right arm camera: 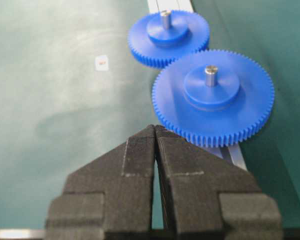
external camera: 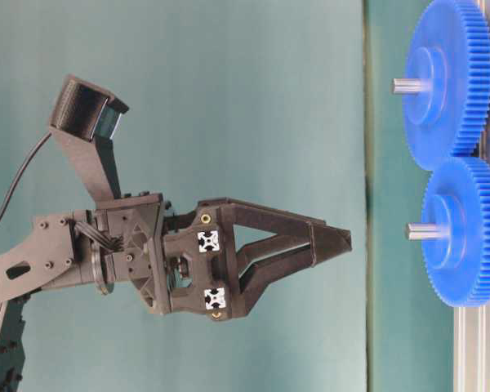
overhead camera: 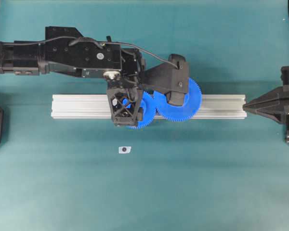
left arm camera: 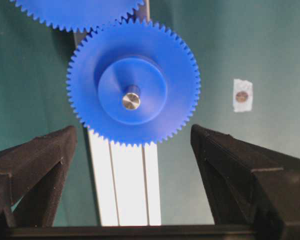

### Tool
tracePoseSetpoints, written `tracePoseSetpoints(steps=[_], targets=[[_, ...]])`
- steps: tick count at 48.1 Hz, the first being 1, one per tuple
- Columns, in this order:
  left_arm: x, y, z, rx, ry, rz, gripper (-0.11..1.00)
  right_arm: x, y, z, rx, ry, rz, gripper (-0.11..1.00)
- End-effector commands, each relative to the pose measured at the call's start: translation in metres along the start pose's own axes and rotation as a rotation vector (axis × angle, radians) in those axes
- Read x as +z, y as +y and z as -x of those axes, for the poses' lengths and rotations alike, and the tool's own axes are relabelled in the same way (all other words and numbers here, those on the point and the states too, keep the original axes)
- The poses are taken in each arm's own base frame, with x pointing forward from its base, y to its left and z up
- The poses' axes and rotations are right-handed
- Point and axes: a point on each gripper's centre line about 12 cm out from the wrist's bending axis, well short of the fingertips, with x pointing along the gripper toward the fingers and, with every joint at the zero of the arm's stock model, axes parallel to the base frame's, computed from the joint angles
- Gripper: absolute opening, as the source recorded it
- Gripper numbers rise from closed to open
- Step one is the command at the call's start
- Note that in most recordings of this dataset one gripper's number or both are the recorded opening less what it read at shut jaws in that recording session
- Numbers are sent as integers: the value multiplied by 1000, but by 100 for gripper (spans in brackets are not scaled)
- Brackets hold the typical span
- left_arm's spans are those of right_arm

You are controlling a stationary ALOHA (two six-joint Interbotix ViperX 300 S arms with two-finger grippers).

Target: Find the location of the shaft and insert the small gear.

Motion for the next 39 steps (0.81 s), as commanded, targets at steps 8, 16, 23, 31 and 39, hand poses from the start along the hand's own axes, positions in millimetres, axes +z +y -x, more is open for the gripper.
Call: tracePoseSetpoints(steps=[8,16,23,31,39], targets=[[6,0,23,10,-62,-1,90,4,0,-1,-1,-10,-7,2],[6,0,24,10,-64,-1,90,3,0,-1,-2,-8,-7,2],[6,0,24,13,-63,-2,90,2,0,-1,-2,-4,-9,2],[6,0,24,10,-64,-2,90,1,0,-1,-3,-4,-18,2],[6,0,23,10,-62,-4,90,1,0,-1,-3,-2,-18,2]])
